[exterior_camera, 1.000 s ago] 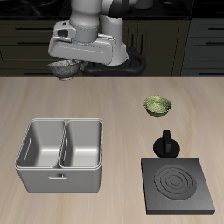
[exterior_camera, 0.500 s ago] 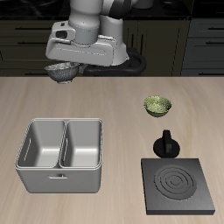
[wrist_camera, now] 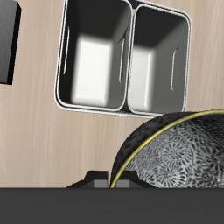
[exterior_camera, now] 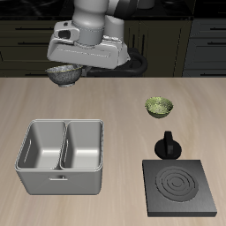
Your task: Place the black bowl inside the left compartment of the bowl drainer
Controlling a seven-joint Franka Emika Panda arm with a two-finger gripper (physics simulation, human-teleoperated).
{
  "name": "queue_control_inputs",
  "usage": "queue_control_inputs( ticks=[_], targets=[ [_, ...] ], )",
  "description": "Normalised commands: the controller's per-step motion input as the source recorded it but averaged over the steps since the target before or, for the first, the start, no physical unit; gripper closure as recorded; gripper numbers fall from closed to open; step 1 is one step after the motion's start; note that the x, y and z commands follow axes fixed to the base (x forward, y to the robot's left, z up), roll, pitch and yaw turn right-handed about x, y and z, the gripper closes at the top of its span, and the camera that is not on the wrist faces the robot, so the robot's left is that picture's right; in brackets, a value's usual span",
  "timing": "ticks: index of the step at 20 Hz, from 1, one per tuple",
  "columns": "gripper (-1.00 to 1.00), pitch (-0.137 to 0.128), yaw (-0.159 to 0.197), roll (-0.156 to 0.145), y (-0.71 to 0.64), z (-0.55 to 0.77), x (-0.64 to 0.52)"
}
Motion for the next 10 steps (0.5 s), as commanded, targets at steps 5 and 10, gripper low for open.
queue_control_inputs(
  ticks=[5,10],
  targets=[
    [1.00,-0.004,-0.002,-0.014,0.10,0.15,0.26],
    [1.00,-0.003,-0.008,0.002,0.09,0.07,0.17]
  ],
)
